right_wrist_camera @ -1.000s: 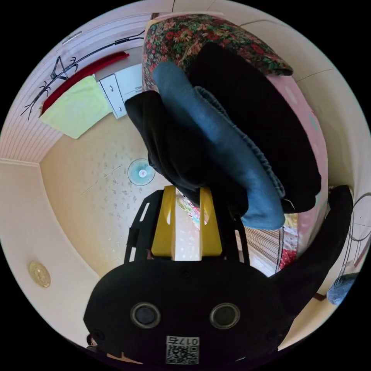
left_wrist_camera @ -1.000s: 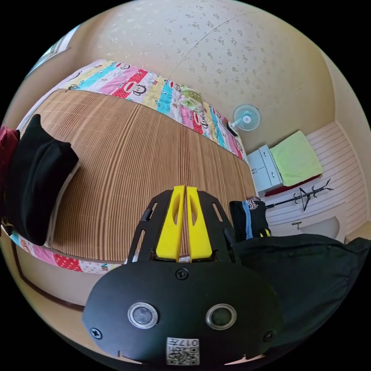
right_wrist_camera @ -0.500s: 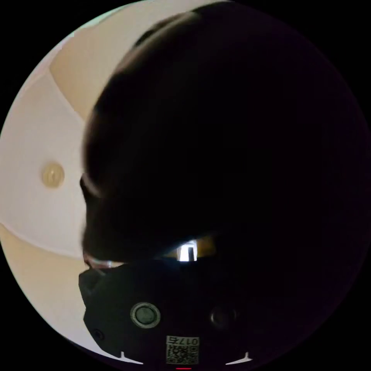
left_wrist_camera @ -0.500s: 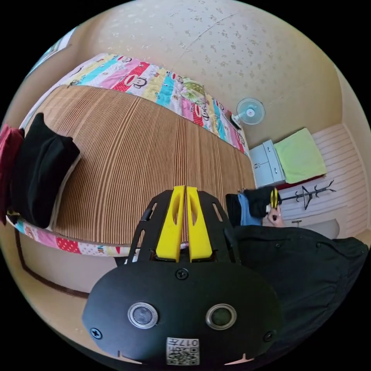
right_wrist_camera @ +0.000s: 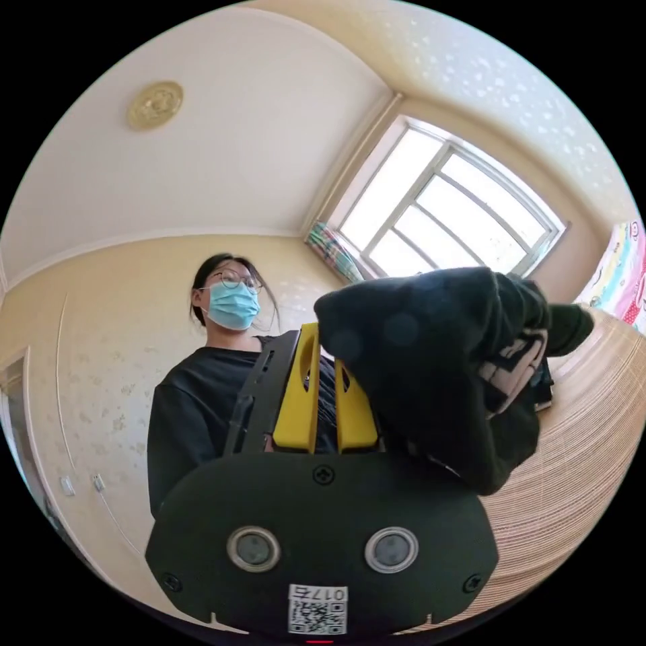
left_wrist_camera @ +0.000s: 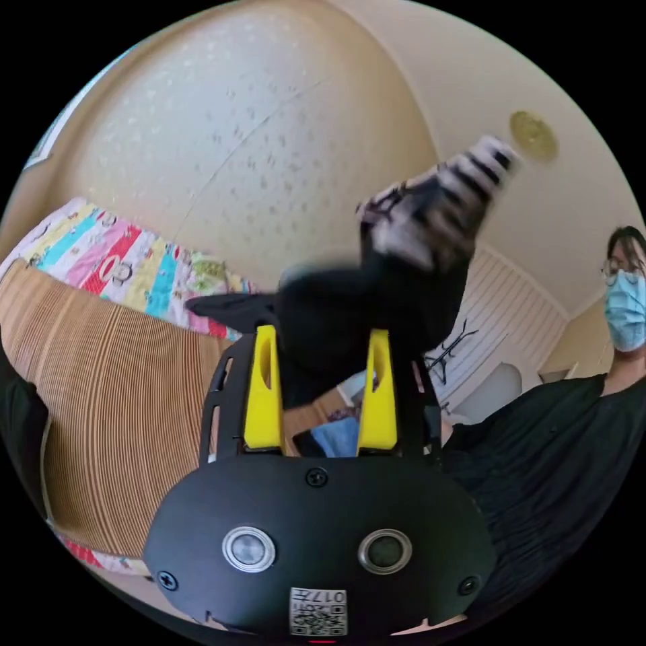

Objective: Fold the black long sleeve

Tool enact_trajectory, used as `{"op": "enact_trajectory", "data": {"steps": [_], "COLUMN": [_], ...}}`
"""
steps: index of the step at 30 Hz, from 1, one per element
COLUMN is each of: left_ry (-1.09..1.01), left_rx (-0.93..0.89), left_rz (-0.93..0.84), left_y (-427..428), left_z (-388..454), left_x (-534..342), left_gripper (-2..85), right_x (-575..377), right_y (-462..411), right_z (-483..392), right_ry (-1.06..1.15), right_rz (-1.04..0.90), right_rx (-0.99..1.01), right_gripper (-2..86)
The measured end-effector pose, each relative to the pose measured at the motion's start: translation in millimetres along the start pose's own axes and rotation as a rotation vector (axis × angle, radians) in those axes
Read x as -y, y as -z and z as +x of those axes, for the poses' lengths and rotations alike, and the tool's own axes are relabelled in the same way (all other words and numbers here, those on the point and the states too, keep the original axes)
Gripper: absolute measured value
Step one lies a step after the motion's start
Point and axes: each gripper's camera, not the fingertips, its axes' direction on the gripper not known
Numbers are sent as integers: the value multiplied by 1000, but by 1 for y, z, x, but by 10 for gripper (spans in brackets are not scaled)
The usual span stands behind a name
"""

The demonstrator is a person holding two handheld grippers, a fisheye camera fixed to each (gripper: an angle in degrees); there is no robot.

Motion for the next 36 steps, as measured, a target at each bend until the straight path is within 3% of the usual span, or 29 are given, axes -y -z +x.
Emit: {"op": "enact_trajectory", "data": {"steps": [4, 8, 13, 15, 18, 21, 26, 29, 33, 36], "left_ry": [-76, -134, -342, -398, -397, -376, -336, -271, -187, -134], "left_rx": [-23, -246, -466, -720, -983, -1108, -1120, -1036, -951, -802], "left_rz": [102, 185, 161, 233, 346, 365, 296, 256, 276, 298], "left_y": [42, 91, 119, 125, 118, 98, 67, 51, 39, 45], "left_z": [28, 33, 58, 59, 51, 46, 46, 40, 21, 6], "left_x": [3, 12, 22, 25, 27, 31, 31, 29, 26, 26], "left_gripper": [36, 17, 7, 5, 4, 2, 2, 4, 6, 9], "right_x": [-41, -88, -130, -135, -135, -129, -120, -121, -129, -133], "right_y": [-25, -41, -53, -63, -93, -126, -157, -161, -156, -104], "right_z": [71, 120, 163, 176, 191, 195, 187, 190, 216, 202], "right_ry": [-222, -385, -370, -337, -217, -58, 182, 280, 291, 280], "right_rz": [-65, -189, -224, -255, -315, -343, -343, -372, -564, -359], "right_rx": [-173, -422, -434, -494, -507, -515, -605, -776, -841, -925], "right_gripper": [8, 24, 66, 90, 125, 144, 163, 147, 52, 28]}}
